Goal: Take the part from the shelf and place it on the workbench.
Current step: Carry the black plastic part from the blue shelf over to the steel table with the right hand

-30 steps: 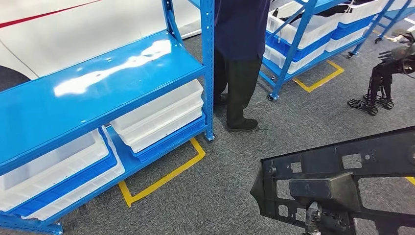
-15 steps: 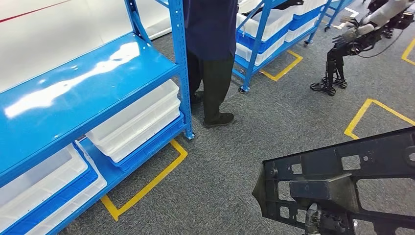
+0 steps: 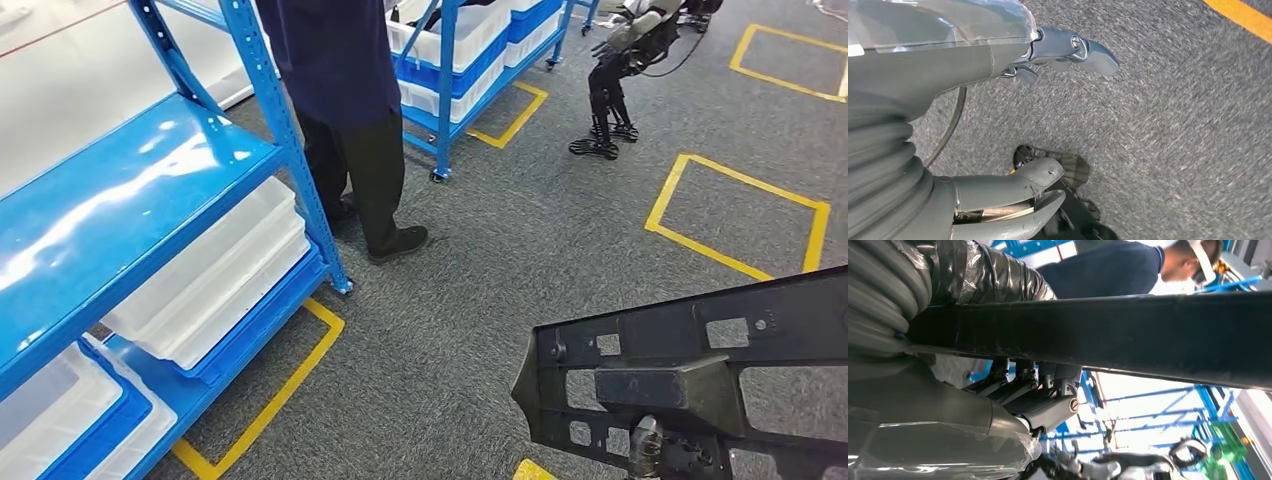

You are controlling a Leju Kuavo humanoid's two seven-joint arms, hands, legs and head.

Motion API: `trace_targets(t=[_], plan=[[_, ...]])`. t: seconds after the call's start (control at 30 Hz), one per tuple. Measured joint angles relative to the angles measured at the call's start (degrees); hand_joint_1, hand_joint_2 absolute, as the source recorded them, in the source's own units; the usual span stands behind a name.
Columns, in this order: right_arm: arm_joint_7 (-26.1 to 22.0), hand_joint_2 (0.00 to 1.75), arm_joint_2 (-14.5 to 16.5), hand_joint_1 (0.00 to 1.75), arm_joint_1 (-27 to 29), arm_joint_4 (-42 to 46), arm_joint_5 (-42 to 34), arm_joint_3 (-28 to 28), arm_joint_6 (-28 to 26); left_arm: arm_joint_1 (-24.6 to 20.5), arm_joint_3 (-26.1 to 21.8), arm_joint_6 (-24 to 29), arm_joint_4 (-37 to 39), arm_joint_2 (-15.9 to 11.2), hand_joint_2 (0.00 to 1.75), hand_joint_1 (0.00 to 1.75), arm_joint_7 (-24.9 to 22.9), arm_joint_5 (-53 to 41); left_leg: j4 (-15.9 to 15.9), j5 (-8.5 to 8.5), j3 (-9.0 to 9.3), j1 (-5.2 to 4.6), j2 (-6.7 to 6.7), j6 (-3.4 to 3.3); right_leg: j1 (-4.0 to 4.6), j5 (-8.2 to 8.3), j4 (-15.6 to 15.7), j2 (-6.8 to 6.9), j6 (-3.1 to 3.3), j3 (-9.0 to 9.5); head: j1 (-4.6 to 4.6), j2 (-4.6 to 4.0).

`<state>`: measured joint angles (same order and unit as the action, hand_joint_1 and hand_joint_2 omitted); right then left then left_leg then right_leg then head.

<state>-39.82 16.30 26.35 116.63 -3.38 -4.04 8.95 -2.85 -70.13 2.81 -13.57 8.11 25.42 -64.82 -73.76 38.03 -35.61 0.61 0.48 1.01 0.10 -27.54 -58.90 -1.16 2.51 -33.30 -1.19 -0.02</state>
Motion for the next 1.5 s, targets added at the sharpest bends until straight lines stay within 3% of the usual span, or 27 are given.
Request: trace_targets(t=[0.03, 0.07, 0.13, 0.2, 0.27, 0.3, 0.37, 0.43, 0.5, 0.53, 0.57, 0.63, 0.7, 0.73, 0.8, 0.87, 0.9, 0.97, 1.0, 1.03, 1.1, 1.17, 1.23, 1.3, 1.37, 1.43, 1.5], plan=[[0.0, 1.75, 0.02, 1.75, 0.0, 0.0, 0.06, 0.02, 0.14, 0.04, -0.03, -0.01, 0.0, 0.0, 1.75, 0.0, 0.01, -0.03, 0.98, -1.47, 0.25, 0.0, -0.11, -0.05, 0.02, 0.0, -0.13, -0.86, -0.01, 0.03, 0.0, 0.0], [0.0, 1.75, 0.04, 1.75, 0.0, 0.0, 0.13, 0.04, 0.22, 0.03, -0.06, -0.01, 0.0, -0.01, 1.75, 0.0, 0.02, -0.05, 4.11, -3.77, 1.5, 0.02, -0.51, -0.17, 0.01, -0.03, -0.3, -1.67, -0.05, 0.07, 0.01, 0.0], [0.0, 1.75, 0.14, 1.75, -0.03, 0.0, 0.27, 0.1, 0.25, -0.01, -0.1, -0.03, 0.0, -0.06, 1.75, 0.0, 0.07, -0.1, 11.64, -7.38, 4.48, 0.13, -2.81, -0.54, 0.0, -0.15, -0.81, -3.11, -0.29, -0.1, 0.02, 0.01], [0.0, 1.75, 0.27, 1.75, -0.04, 0.0, 0.44, 0.19, 0.25, -0.13, -0.13, -0.07, 0.0, -0.1, 1.75, 0.0, 0.12, -0.13, 14.89, -8.08, 5.62, 0.07, -4.46, -0.83, -0.1, -0.06, -1.15, -4.27, -0.89, -0.62, 0.02, 0.01], [0.0, 1.75, 0.36, 1.75, 0.05, 0.02, 0.64, 0.31, 0.24, -0.29, -0.14, -0.14, 0.0, -0.06, 1.75, 0.0, 0.19, -0.14, 15.37, -8.32, 5.77, -0.03, -3.67, -1.34, -0.24, 0.29, -1.07, -5.23, -1.66, -1.04, 0.02, 0.0], [-0.01, 1.75, 0.4, 1.75, 0.11, 0.05, 0.7, 0.45, 0.24, -0.36, -0.14, -0.19, 0.0, -0.03, 1.75, 0.0, 0.23, -0.14, 15.7, -8.59, 5.9, 0.03, -3.02, -1.72, -0.23, 0.12, -1.29, -4.74, -1.95, -1.25, 0.04, 0.01], [-0.01, 1.75, 0.48, 1.75, 0.13, 0.13, 0.74, 0.73, 0.32, -0.36, -0.16, -0.26, 0.0, 0.03, 1.75, 0.0, 0.28, -0.16, 16.33, -9.08, 6.06, 0.25, -1.6, -2.42, -0.18, -2.02, -4.34, -2.16, -2.44, -2.7, 0.11, 0.01], [0.0, 1.75, 0.49, 1.75, 0.14, 0.15, 0.64, 1.05, 0.59, -0.21, -0.2, -0.27, 0.0, -0.02, 1.75, 0.0, 0.28, -0.31, 16.41, -9.14, 6.01, 0.11, -0.11, -2.67, -0.45, -5.73, -11.24, 0.13, -2.97, -5.88, 0.15, 0.02], [0.0, 1.75, 0.49, 1.75, 0.24, 0.15, 0.56, 1.56, 0.95, -0.1, -0.25, -0.27, 0.0, -0.06, 1.75, 0.0, 0.27, -0.49, 16.38, -9.03, 5.96, 0.01, 1.46, -2.68, -0.82, -7.27, -16.38, 0.71, -3.39, -8.21, 0.16, 0.02], [0.0, 1.75, 0.49, 1.75, 0.28, 0.15, 0.55, 1.8, 1.1, -0.12, -0.26, -0.28, 0.0, -0.06, 1.75, 0.0, 0.26, -0.54, 16.36, -8.94, 6.01, 0.01, 2.2, -2.62, -0.95, -6.47, -16.06, 0.93, -3.51, -7.93, 0.16, 0.02], [0.0, 1.75, 0.49, 1.75, 0.31, 0.15, 0.55, 1.99, 1.2, -0.17, -0.27, -0.28, 0.0, -0.05, 1.75, 0.0, 0.26, -0.56, 16.35, -8.82, 6.13, 0.01, 2.84, -2.52, -1.02, -4.78, -13.47, 1.34, -3.54, -6.47, 0.16, 0.01], [0.01, 1.75, 0.57, 1.75, 0.31, 0.15, 0.57, 2.19, 1.3, -0.26, -0.27, -0.29, 0.0, -0.03, 1.75, 0.0, 0.26, -0.62, 16.29, -8.45, 6.52, -0.12, 3.95, -2.12, -0.73, -1.48, -5.44, 3.7, -3.22, -2.06, 0.17, 0.01], [0.01, 1.75, 0.78, 1.75, 0.32, 0.19, 0.62, 2.28, 1.31, -0.31, -0.3, -0.3, 0.0, -0.02, 1.75, 0.0, 0.26, -0.66, 16.24, -8.11, 6.83, -0.32, 4.94, -1.56, -0.11, -0.57, -0.9, 5.39, -2.62, 0.2, 0.15, 0.0], [0.01, 1.75, 0.89, 1.75, 0.36, 0.23, 0.66, 2.34, 1.32, -0.35, -0.31, -0.3, 0.0, -0.02, 1.75, 0.0, 0.26, -0.65, 16.27, -8.01, 6.94, -0.41, 5.48, -1.26, 0.2, -0.77, -0.52, 5.31, -2.32, 0.21, 0.13, 0.0], [-0.01, 1.75, 1.09, 1.75, 0.56, 0.4, 0.74, 2.51, 1.34, -0.53, -0.32, -0.37, 0.0, 0.01, 1.75, 0.0, 0.26, -0.64, 16.16, -7.65, 7.22, -0.25, 5.81, -0.67, 0.13, -0.5, -0.14, 3.95, -1.7, 0.16, 0.12, 0.0], [-0.04, 1.75, 1.31, 1.75, 0.72, 0.6, 0.79, 2.66, 1.45, -0.58, -0.34, -0.46, 0.0, 0.02, 1.75, 0.0, 0.27, -0.64, 13.67, -5.65, 6.35, -0.03, 3.3, -0.21, -0.19, -0.14, 0.45, 2.76, -0.96, 0.36, 0.1, 0.01], [-0.06, 1.75, 1.43, 1.75, 0.76, 0.66, 0.79, 2.7, 1.56, -0.51, -0.37, -0.52, 0.0, 0.02, 1.75, 0.0, 0.27, -0.64, 10.65, -3.86, 5.03, 0.08, 1.57, -0.1, -0.29, -0.03, 0.58, 2.19, -0.69, 0.42, 0.08, 0.01], [-0.07, 1.75, 1.61, 1.75, 0.79, 0.68, 0.79, 2.82, 1.83, -0.27, -0.42, -0.59, 0.0, 0.02, 1.75, 0.0, 0.22, -0.64, 3.17, -0.58, 1.44, 0.08, 0.13, -0.04, -0.23, 0.0, 0.46, 0.79, -0.4, 0.34, 0.06, 0.01], [-0.07, 1.75, 1.66, 1.75, 0.83, 0.68, 0.82, 2.91, 1.98, -0.15, -0.45, -0.61, 0.0, 0.02, 1.75, 0.0, 0.18, -0.63, 0.68, -0.14, 0.13, 0.09, 0.01, -0.03, -0.18, -0.03, 0.34, -0.01, -0.35, 0.33, 0.06, 0.01], [-0.07, 1.75, 1.71, 1.75, 0.87, 0.68, 0.86, 3.01, 2.11, -0.08, -0.48, -0.61, 0.0, 0.02, 1.75, 0.0, 0.15, -0.62, 0.22, -0.86, -0.33, 0.09, -0.02, -0.04, -0.16, -0.07, 0.19, -0.84, -0.34, 0.33, 0.06, 0.01], [-0.07, 1.75, 1.83, 1.75, 0.94, 0.68, 0.96, 3.16, 2.28, -0.07, -0.51, -0.61, 0.0, -0.01, 1.75, 0.0, 0.11, -0.58, 5.34, -4.95, 1.51, 0.17, -0.67, -0.14, -0.25, -0.22, -0.2, -2.44, -0.47, 0.36, 0.05, 0.01], [-0.06, 1.75, 1.9, 1.75, 0.96, 0.67, 0.99, 3.2, 2.33, -0.12, -0.53, -0.64, 0.0, -0.05, 1.75, 0.0, 0.09, -0.55, 11.96, -7.8, 4.11, 0.39, -3.24, -0.31, -0.28, -0.46, -0.85, -3.84, -0.94, 0.12, 0.08, 0.01], [-0.05, 1.75, 1.94, 1.75, 1.02, 0.66, 1.04, 3.24, 2.35, -0.16, -0.54, -0.69, 0.0, -0.07, 1.75, 0.0, 0.06, -0.54, 14.39, -8.0, 5.02, 0.36, -4.82, -0.66, -0.36, -0.43, -1.23, -5.06, -1.63, -0.39, 0.1, 0.01], [-0.04, 1.75, 1.97, 1.75, 1.21, 0.66, 1.1, 3.32, 2.37, -0.26, -0.55, -0.71, 0.0, -0.01, 1.75, 0.0, 0.06, -0.53, 14.88, -8.3, 5.22, 0.28, -3.78, -1.41, -0.54, -0.15, -1.16, -6.1, -2.32, -0.76, 0.1, 0.01], [-0.05, 1.75, 1.99, 1.75, 1.39, 0.71, 1.14, 3.45, 2.4, -0.37, -0.55, -0.74, 0.0, 0.08, 1.75, 0.0, 0.08, -0.52, 15.54, -8.79, 5.44, 0.43, -2.39, -2.27, -0.45, -1.42, -2.9, -4.3, -2.83, -1.68, 0.18, 0.01], [-0.06, 1.75, 2.02, 1.75, 1.42, 0.76, 1.24, 3.54, 2.54, -0.26, -0.57, -0.82, 0.0, 0.07, 1.75, 0.0, 0.09, -0.51, 15.86, -9.01, 5.46, 0.33, -0.86, -2.67, -0.4, -4.91, -8.85, -0.85, -3.27, -4.42, 0.28, 0.0], [-0.05, 1.75, 2.05, 1.75, 1.42, 0.76, 1.46, 3.6, 2.77, -0.04, -0.62, -0.93, 0.0, 0.0, 1.75, 0.0, 0.09, -0.49, 15.83, -8.95, 5.4, 0.11, 0.77, -2.75, -0.56, -7.43, -15.01, 0.61, -3.58, -7.31, 0.31, 0.0]])
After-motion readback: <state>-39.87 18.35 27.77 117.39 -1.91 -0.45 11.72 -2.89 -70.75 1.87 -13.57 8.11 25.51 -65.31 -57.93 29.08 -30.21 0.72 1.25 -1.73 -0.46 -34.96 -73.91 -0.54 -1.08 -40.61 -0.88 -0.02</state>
